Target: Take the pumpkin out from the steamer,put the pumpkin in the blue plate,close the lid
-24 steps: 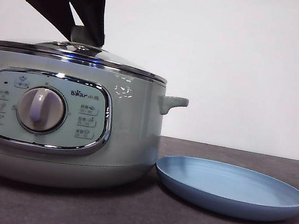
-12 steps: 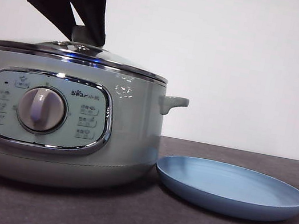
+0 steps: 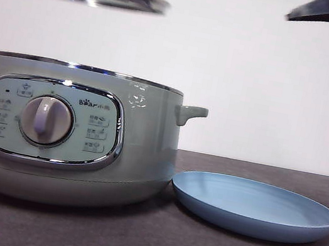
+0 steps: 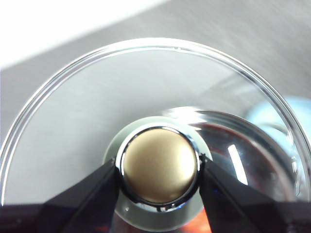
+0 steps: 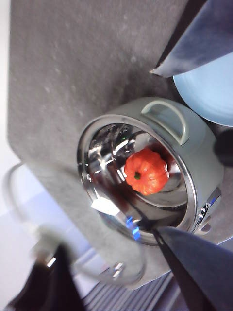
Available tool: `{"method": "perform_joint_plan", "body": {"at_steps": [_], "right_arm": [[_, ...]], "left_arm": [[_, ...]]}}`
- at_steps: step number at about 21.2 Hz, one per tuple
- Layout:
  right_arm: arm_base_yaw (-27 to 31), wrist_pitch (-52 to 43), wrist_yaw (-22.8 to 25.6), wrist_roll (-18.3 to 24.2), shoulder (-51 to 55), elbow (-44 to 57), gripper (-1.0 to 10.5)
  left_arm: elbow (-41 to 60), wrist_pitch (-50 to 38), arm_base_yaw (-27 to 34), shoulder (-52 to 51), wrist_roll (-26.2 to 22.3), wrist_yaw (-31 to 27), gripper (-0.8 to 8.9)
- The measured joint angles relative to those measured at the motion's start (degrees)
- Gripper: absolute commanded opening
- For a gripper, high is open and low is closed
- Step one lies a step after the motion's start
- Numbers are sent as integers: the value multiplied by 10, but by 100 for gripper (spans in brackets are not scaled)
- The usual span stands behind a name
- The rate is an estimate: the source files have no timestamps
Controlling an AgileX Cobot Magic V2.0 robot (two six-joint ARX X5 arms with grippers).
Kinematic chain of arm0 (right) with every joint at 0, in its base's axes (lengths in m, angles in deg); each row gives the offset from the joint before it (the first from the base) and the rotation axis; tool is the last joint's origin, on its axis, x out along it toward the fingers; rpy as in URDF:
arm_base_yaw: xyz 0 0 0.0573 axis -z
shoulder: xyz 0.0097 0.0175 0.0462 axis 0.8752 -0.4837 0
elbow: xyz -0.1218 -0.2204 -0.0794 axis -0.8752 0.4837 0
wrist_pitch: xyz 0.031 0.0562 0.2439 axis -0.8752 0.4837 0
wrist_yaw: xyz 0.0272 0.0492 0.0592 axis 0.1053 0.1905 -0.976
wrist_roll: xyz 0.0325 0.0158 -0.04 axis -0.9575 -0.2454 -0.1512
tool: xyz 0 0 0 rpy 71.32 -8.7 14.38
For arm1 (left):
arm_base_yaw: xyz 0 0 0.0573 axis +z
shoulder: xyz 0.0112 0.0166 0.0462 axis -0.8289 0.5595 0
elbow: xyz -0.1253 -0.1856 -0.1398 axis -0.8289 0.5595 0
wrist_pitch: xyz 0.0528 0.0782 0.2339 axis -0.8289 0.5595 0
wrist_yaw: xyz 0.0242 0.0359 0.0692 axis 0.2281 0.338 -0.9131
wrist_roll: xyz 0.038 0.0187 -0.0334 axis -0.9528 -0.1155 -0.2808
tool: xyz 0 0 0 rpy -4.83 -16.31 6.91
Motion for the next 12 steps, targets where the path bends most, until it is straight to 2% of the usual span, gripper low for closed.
{"method": "perform_joint_plan", "body": {"at_steps": [2,7,9,12], "right_arm": [[-32,21,23,7,-39,-33,638],[-113,79,64,34,-145,-132,646],[-154,111,92,41,-201,-197,733],[-204,188,148,56,-284,-311,733]], "left_arm": [[0,15,0,-27,0,-35,-8],[0,51,0,-103,-1,-99,-8],[0,65,0,-143,-1,-144,-8],[0,94,0,-188,-3,-222,-9]]}}
